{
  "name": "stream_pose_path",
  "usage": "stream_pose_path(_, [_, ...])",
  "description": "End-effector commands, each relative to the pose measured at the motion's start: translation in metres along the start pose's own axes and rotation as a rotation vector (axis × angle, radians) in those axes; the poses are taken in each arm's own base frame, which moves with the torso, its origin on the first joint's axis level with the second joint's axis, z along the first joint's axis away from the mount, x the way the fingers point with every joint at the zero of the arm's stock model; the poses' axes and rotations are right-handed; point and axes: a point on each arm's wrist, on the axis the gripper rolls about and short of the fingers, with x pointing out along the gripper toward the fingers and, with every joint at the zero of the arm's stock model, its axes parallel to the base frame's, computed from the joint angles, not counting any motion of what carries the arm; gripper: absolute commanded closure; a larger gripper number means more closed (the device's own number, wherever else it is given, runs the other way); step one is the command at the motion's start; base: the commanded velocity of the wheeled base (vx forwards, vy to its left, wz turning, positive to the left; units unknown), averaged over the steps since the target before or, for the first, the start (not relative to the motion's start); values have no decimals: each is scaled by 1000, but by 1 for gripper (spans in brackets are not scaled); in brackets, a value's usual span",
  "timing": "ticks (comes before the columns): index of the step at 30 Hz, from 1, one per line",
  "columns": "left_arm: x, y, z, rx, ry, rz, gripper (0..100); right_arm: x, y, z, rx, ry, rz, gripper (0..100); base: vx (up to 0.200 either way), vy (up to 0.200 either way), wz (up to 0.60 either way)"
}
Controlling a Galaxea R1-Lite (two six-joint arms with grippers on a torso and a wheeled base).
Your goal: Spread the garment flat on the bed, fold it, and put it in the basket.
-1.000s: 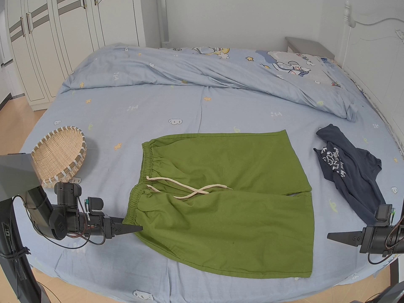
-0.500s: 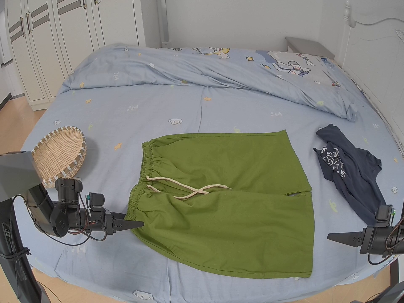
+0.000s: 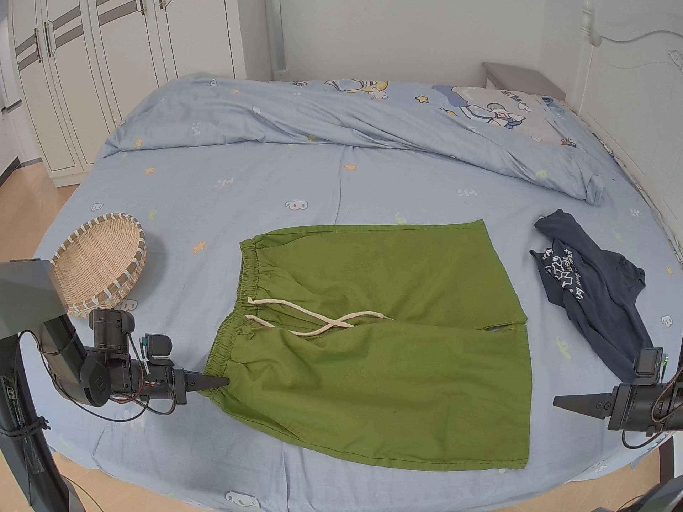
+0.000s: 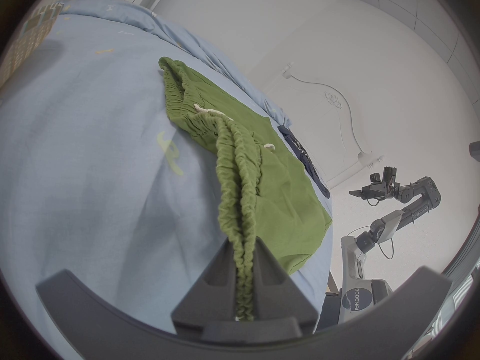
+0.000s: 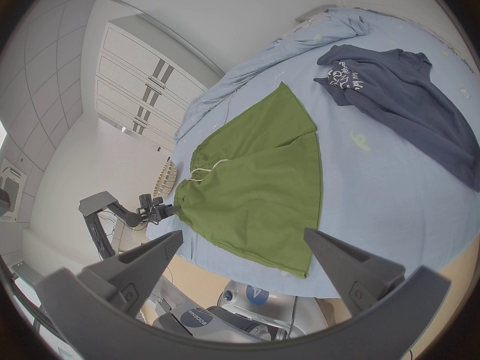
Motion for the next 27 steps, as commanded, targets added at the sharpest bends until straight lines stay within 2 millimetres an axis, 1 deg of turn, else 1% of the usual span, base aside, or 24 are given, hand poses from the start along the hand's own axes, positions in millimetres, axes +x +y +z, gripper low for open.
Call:
stream_pose_path(1, [-2,-2,0,2,-1,0,100,0,-1,-1,3,5,-1,0,0,0,0])
stream_pose_path(4, [-7,-10,0,4,-4,-2,100,2,-3,-5,10,25,-9,0,0,0,0])
stream_pose_path(6, [-8,-12,0,5,-6,-1,100,2,-4,-6,16,33,-12,0,0,0,0])
stream_pose_path(7, [-11,-16,-2,3,-5,1,100,4,-6,-10,28,53,-18,0,0,0,0])
stream_pose_path(9, [-11,-16,-2,3,-5,1,100,4,-6,-10,28,53,-18,0,0,0,0])
stream_pose_path(10, [-13,-19,-2,5,-7,1,100,4,-11,-20,56,94,-23,0,0,0,0])
stream_pose_path(11, [-14,-20,-2,2,-6,-1,100,6,-14,-26,75,127,-27,0,0,0,0])
stream_pose_path(14, [-13,-24,-7,-7,9,-11,100,11,-20,-32,89,187,-34,0,0,0,0])
stream_pose_path(16, [-13,-25,-8,-9,11,-12,100,12,-20,-32,89,197,-34,0,0,0,0])
stream_pose_path(17, [-15,-31,-9,-7,14,-16,100,18,-24,-34,96,248,-25,0,0,0,0])
stream_pose_path(18, [-15,-31,-9,-7,14,-16,100,19,-24,-34,96,251,-25,0,0,0,0])
stream_pose_path(19, [-17,-34,-9,-3,11,-18,100,23,-28,-34,100,284,-25,0,0,0,0])
stream_pose_path(23, [-18,-36,-8,-1,7,-17,100,37,-39,-38,69,373,-38,0,0,0,0])
stream_pose_path(26, [-18,-36,-8,0,7,-17,100,47,-46,-36,43,386,-39,0,0,0,0])
stream_pose_path(27, [-18,-36,-8,1,6,-17,100,48,-46,-36,42,384,-38,0,0,0,0])
